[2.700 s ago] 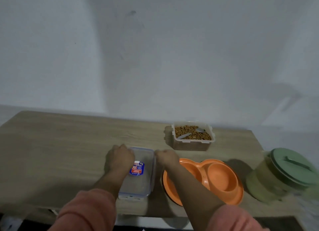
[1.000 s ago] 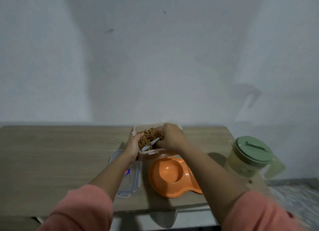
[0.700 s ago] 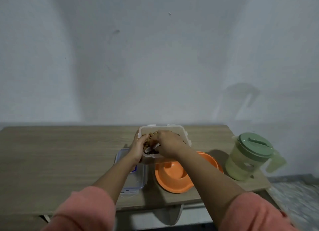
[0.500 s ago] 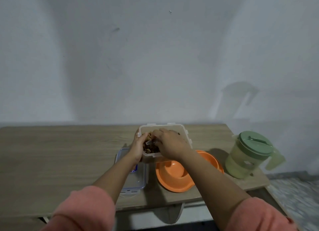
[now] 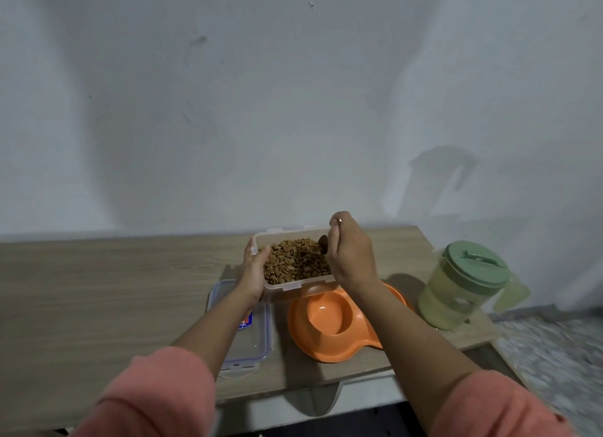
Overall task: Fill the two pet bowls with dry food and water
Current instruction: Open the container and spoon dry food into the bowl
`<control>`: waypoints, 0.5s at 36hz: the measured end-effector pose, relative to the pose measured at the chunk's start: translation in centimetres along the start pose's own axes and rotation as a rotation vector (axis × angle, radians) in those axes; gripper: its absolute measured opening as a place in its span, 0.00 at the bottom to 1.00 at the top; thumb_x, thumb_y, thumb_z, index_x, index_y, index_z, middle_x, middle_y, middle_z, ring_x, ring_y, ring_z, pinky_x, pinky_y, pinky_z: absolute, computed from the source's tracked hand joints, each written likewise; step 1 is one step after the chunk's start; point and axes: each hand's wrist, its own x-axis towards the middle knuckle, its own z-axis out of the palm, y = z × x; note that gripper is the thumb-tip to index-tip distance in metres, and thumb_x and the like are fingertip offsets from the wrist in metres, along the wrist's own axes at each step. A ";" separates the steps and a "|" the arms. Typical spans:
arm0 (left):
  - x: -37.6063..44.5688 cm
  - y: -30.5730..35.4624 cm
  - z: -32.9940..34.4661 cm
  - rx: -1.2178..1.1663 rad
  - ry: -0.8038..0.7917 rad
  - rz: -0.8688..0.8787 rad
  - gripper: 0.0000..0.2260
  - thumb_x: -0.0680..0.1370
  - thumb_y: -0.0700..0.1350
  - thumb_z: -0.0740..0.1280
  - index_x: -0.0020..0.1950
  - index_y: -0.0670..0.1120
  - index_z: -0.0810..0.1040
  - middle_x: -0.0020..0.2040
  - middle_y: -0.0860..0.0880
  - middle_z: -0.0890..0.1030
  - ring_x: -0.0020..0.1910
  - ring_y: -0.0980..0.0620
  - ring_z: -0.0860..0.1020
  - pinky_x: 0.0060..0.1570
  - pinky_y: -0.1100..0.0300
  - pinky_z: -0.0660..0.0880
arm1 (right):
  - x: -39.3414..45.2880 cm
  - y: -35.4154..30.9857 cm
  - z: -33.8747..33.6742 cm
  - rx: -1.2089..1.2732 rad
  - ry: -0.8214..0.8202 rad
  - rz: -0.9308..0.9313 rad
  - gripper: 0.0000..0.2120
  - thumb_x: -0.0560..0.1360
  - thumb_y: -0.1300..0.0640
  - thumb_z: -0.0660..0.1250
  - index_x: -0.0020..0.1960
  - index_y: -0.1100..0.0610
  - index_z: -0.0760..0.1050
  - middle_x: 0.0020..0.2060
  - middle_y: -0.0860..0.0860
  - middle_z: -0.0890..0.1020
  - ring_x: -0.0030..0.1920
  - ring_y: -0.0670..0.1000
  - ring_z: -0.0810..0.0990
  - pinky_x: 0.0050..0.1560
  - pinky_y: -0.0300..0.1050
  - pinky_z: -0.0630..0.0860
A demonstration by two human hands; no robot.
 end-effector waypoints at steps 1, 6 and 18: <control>-0.3 0.4 0.1 -0.017 0.005 0.007 0.30 0.76 0.59 0.61 0.75 0.50 0.59 0.68 0.41 0.73 0.66 0.40 0.73 0.65 0.43 0.71 | 0.1 0.2 0.0 0.030 0.021 0.056 0.13 0.81 0.58 0.52 0.50 0.64 0.72 0.39 0.57 0.77 0.38 0.56 0.75 0.38 0.47 0.67; 0.2 0.3 0.0 -0.069 0.040 0.036 0.21 0.83 0.46 0.56 0.75 0.46 0.60 0.64 0.39 0.74 0.60 0.41 0.75 0.42 0.60 0.75 | 0.0 1.1 0.0 0.141 0.141 0.300 0.12 0.82 0.59 0.52 0.52 0.62 0.73 0.37 0.52 0.75 0.39 0.51 0.73 0.40 0.42 0.65; -0.4 -0.3 0.2 -0.128 0.081 0.086 0.20 0.82 0.44 0.58 0.73 0.44 0.62 0.61 0.41 0.77 0.57 0.45 0.76 0.51 0.56 0.76 | -1.5 2.2 2.4 0.406 0.155 0.725 0.14 0.80 0.53 0.50 0.41 0.46 0.71 0.44 0.61 0.82 0.49 0.62 0.80 0.53 0.64 0.76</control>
